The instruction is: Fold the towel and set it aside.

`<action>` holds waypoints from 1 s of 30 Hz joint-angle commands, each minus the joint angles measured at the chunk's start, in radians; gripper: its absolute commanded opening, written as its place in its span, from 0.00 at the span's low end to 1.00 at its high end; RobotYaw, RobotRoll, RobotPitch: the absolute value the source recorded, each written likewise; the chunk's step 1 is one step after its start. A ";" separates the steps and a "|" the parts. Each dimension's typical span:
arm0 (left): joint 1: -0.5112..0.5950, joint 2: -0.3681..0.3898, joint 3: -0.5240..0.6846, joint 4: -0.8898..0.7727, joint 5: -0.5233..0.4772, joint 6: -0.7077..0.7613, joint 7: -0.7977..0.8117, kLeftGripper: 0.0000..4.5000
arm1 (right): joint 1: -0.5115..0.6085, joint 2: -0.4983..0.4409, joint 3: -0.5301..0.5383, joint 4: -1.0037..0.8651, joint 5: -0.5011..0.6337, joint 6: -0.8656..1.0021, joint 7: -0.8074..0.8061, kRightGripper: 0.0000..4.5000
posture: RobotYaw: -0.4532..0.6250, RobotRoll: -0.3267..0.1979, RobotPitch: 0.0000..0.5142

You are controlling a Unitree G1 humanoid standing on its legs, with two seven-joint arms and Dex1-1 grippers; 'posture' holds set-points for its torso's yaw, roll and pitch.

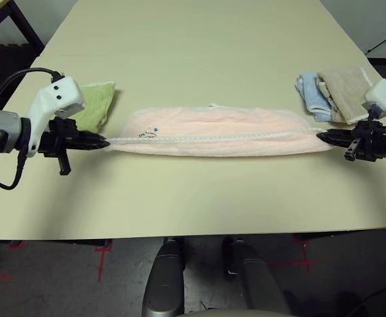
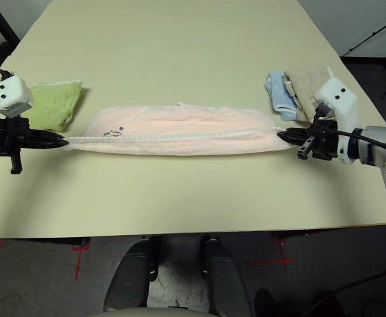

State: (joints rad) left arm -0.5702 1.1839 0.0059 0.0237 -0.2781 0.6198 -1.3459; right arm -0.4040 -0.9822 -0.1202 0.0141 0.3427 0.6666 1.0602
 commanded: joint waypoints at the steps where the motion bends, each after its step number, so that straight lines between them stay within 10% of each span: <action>1: 0.001 0.005 0.027 -0.053 -0.046 0.035 -0.010 0.01 | 0.040 -0.040 -0.007 -0.063 0.056 0.050 0.065 0.00 | 0.62 0.62 0.40; 17: -0.043 0.015 0.031 -0.029 -0.082 0.051 -0.014 0.01 | 0.084 -0.089 -0.064 -0.056 0.091 0.059 0.061 0.00 | 0.62 0.62 0.40; 30: 0.149 0.128 0.155 -0.210 -0.168 0.128 -0.031 0.01 | -0.014 -0.051 0.018 0.067 0.009 -0.035 0.036 0.00 | 0.66 0.62 0.41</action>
State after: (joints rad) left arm -0.4362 1.2934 0.1470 -0.1493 -0.4273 0.7321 -1.3737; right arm -0.4103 -1.0402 -0.1173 0.0570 0.3732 0.6498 1.1130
